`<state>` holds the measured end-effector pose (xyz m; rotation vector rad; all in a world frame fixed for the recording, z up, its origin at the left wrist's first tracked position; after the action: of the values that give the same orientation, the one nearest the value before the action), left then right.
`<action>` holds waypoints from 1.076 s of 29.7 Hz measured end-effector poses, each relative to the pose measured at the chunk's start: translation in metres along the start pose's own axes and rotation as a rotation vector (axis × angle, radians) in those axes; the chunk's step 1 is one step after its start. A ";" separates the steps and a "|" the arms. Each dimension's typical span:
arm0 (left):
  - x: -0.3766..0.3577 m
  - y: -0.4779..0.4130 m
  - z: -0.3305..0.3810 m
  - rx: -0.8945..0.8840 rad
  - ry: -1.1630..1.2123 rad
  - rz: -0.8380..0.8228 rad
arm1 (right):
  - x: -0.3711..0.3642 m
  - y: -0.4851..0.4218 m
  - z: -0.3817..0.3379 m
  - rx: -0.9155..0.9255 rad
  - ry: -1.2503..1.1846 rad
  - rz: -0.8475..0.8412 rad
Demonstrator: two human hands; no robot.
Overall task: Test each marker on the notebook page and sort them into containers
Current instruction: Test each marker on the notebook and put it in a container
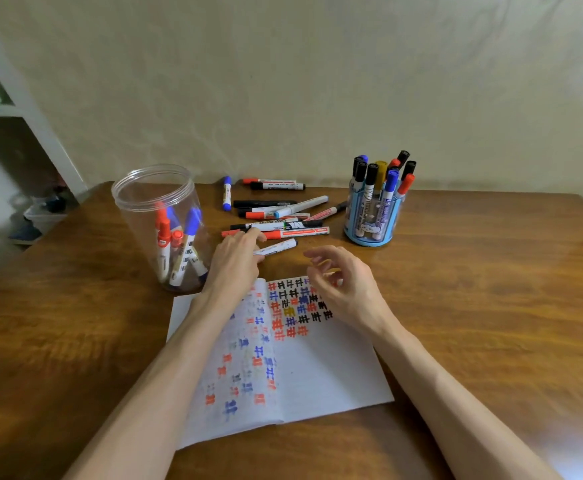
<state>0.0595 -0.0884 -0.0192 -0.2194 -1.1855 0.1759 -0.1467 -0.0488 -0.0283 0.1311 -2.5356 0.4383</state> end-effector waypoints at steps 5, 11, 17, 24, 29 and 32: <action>0.014 0.017 0.015 -0.086 0.421 0.080 | 0.000 0.001 -0.003 -0.171 -0.074 -0.003; 0.027 0.051 0.039 -0.271 0.583 -0.042 | -0.001 0.007 -0.016 -0.288 -0.478 0.003; 0.021 0.063 0.028 -0.249 0.377 -0.099 | 0.003 0.006 -0.012 -0.396 -0.631 0.038; 0.020 0.071 0.031 -0.356 0.371 -0.093 | -0.001 0.012 -0.018 -0.326 -0.552 -0.025; 0.020 0.075 0.023 -0.292 0.446 -0.183 | 0.007 0.010 -0.022 -0.310 -0.574 -0.044; 0.031 0.074 0.002 -0.191 0.610 -0.190 | 0.042 -0.001 -0.005 -0.322 -0.642 0.133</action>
<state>0.0669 -0.0089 -0.0103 -0.3002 -0.6085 -0.1665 -0.1791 -0.0480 -0.0010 -0.0262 -3.2198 0.0215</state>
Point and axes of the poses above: each hand's wrist, its own y-axis away from the middle knuckle, its own x-axis out of the back of the hand, z = x × y, the point moved 3 cm from there along -y, towards the middle knuckle, and after that the axes turned 5 degrees about -x, right-handed, at the moved point
